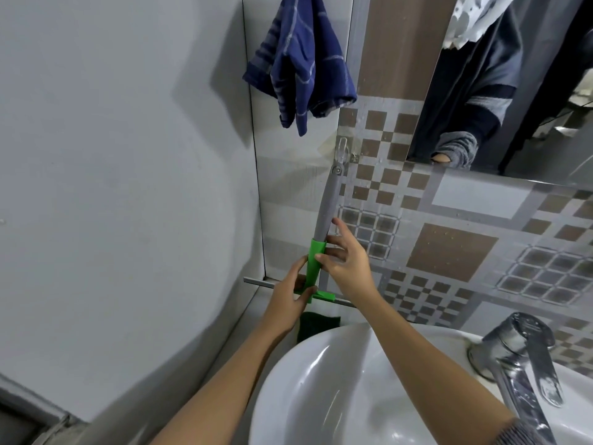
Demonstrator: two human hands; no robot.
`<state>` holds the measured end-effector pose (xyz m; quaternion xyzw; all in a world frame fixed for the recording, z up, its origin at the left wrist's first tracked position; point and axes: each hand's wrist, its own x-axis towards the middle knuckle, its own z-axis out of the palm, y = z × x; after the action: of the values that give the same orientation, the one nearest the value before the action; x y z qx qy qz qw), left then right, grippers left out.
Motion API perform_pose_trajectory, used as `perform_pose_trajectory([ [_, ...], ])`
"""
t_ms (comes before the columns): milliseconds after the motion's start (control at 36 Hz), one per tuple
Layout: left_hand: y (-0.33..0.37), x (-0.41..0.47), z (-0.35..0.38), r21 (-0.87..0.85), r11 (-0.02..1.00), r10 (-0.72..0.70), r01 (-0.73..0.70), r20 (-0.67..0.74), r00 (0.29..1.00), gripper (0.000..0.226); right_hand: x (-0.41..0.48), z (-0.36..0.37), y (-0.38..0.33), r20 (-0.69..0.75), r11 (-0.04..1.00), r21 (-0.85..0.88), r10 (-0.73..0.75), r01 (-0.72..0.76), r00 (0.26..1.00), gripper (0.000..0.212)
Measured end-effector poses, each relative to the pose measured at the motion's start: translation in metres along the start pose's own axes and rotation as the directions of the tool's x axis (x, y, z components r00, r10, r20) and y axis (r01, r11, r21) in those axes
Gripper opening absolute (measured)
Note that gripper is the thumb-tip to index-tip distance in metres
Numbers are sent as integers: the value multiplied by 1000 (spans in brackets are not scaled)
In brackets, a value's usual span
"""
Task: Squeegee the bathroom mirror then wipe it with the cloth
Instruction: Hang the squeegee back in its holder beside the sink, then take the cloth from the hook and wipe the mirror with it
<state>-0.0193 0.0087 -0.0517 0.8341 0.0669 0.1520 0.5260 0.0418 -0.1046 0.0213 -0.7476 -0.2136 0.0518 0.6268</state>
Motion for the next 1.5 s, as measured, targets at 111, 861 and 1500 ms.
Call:
perform_pose_trajectory([
  [111, -6, 11, 4, 8, 1000, 5, -5, 4, 1000, 53, 8, 0, 3, 0, 1000, -27, -4, 4, 1000, 72],
  [861, 223, 91, -137, 171, 817, 560, -550, -460, 689, 44, 44, -41, -182, -170, 754, -376, -627, 538, 760, 41],
  [1500, 213, 97, -163, 192, 837, 543, -513, -417, 729, 46, 76, -5, -212, -99, 637, -461, -728, 617, 678, 31],
])
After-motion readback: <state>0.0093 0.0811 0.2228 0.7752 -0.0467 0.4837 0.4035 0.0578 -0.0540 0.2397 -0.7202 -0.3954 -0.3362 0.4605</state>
